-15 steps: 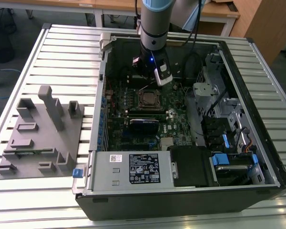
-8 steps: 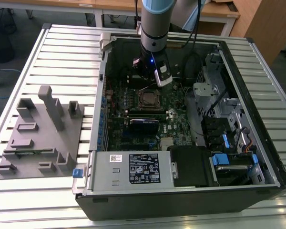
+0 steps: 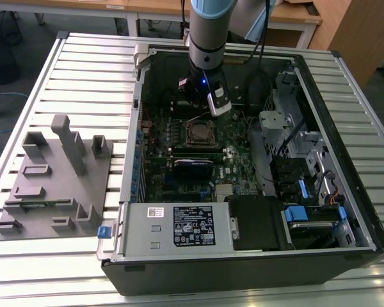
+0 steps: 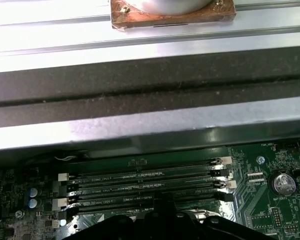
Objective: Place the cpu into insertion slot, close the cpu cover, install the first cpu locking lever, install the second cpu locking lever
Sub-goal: 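Install the first cpu locking lever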
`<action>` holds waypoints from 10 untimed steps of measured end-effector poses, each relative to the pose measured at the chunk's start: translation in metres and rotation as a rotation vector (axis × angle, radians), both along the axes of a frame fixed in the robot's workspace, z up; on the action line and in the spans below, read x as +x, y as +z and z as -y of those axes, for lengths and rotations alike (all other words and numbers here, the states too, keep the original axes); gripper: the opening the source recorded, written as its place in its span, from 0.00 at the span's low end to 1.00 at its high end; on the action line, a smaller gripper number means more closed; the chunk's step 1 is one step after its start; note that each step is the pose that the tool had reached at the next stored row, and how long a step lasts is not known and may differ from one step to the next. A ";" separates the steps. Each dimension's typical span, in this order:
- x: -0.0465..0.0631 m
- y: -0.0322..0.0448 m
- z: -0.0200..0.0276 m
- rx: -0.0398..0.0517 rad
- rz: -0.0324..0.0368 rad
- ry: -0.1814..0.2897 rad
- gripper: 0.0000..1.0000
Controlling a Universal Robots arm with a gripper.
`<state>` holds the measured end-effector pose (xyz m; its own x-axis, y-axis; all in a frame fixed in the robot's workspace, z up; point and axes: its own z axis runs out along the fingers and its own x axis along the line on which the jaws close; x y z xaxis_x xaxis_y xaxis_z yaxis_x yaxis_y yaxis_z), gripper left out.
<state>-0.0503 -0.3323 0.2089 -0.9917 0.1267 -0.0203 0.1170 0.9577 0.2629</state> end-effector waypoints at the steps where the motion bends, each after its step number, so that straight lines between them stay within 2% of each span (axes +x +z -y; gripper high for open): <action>1: 0.001 0.0000 0.0001 -0.0014 0.0000 0.000 0.10; 10: 0.007 -0.0004 0.0000 -0.0024 0.0000 -0.001 0.10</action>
